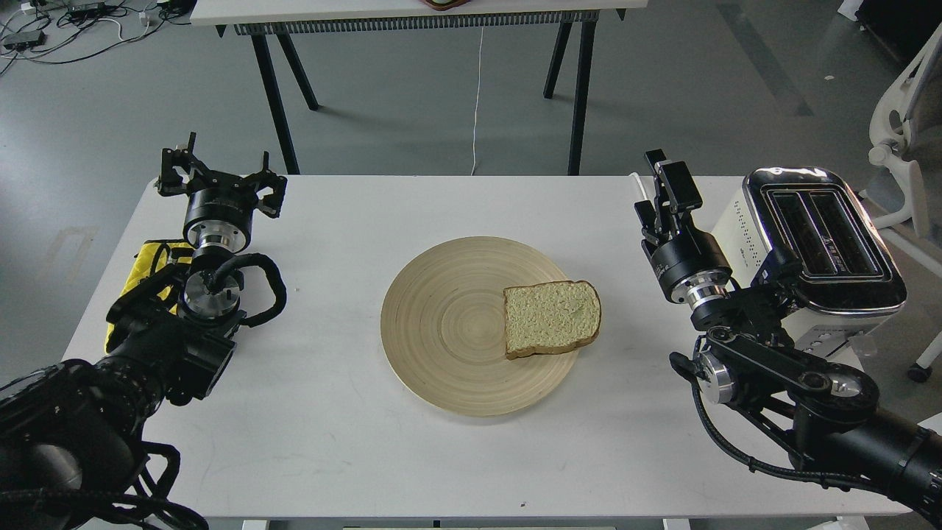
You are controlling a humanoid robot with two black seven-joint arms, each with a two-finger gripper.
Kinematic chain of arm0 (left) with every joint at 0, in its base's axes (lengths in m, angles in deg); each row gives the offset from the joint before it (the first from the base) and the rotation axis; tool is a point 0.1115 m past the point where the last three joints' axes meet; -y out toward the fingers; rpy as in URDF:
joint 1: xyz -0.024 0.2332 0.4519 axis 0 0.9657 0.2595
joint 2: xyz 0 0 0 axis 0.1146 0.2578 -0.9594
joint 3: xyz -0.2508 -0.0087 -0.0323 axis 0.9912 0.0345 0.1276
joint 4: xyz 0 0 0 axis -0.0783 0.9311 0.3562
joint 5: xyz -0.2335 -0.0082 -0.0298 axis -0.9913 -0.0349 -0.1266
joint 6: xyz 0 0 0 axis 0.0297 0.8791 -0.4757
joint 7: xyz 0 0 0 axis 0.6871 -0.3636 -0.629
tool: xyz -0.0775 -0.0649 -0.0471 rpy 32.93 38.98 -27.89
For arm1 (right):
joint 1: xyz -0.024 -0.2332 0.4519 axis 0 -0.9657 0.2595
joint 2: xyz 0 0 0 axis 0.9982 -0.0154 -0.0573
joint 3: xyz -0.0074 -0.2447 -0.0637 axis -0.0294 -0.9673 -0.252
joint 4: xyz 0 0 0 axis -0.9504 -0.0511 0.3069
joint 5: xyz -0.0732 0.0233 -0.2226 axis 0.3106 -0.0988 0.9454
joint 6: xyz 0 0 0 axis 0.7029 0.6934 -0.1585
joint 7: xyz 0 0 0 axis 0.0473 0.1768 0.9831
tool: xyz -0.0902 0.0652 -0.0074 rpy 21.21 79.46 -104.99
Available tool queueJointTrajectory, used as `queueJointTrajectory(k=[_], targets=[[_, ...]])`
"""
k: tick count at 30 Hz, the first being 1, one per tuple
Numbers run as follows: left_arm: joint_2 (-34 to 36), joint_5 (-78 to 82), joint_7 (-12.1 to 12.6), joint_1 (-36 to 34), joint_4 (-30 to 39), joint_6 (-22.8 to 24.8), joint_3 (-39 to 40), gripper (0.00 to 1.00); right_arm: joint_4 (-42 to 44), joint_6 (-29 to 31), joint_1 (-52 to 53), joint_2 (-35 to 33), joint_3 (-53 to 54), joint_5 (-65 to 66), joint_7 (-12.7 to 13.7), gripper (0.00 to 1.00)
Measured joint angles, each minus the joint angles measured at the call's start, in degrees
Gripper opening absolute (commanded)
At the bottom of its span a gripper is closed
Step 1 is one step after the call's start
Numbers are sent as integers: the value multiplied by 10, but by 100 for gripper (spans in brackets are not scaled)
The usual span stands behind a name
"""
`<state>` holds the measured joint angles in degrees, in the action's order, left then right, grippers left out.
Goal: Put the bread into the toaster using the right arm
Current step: 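Move the right gripper from beside the toaster toward the bread slice, then close the right gripper on the edge of the bread slice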
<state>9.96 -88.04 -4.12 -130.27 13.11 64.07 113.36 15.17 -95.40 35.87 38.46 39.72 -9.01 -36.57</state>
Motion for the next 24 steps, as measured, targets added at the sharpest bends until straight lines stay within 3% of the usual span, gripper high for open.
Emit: queueJointTrajectory(k=[7,14,17,24], targets=[[0,0,0,0,0,0,0,100,-7,-5,-16,-30,-105,3,0,98],[0,0,0,0,0,0,0,100,35,-5,-25,6,-140,7,-1,97],[0,0,0,0,0,0,0,100,71,-5,-26,37,-150,8,-1,92],[0,0,0,0,0,0,0,100,118,-5,-27,84,-175,8,-1,72]])
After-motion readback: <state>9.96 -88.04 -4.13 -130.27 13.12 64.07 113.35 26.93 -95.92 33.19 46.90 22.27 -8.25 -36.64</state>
